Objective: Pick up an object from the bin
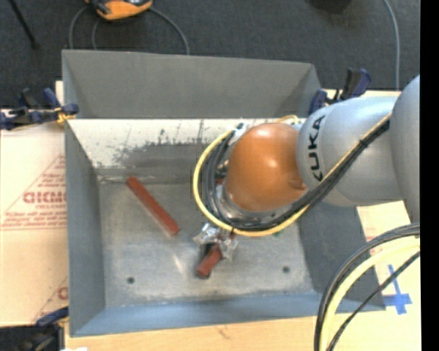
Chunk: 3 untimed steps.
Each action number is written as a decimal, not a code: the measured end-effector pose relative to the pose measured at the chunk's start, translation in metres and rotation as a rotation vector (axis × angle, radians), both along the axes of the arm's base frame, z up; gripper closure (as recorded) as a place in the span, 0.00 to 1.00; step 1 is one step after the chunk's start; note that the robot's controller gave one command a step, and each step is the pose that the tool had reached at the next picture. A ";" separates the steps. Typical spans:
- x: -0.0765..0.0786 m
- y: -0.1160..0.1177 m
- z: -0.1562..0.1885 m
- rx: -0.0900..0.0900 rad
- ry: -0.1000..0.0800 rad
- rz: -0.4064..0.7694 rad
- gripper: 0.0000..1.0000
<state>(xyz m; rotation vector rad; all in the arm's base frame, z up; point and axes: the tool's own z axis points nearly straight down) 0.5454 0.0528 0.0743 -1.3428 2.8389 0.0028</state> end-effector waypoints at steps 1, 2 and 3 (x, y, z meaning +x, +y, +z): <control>-0.001 -0.001 0.014 -0.002 0.004 -0.002 1.00; 0.001 -0.001 0.028 -0.002 -0.002 -0.003 1.00; 0.000 -0.001 0.039 -0.002 -0.001 -0.004 1.00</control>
Offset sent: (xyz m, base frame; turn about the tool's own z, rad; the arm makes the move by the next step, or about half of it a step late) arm -0.0001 -0.0001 0.0469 0.0000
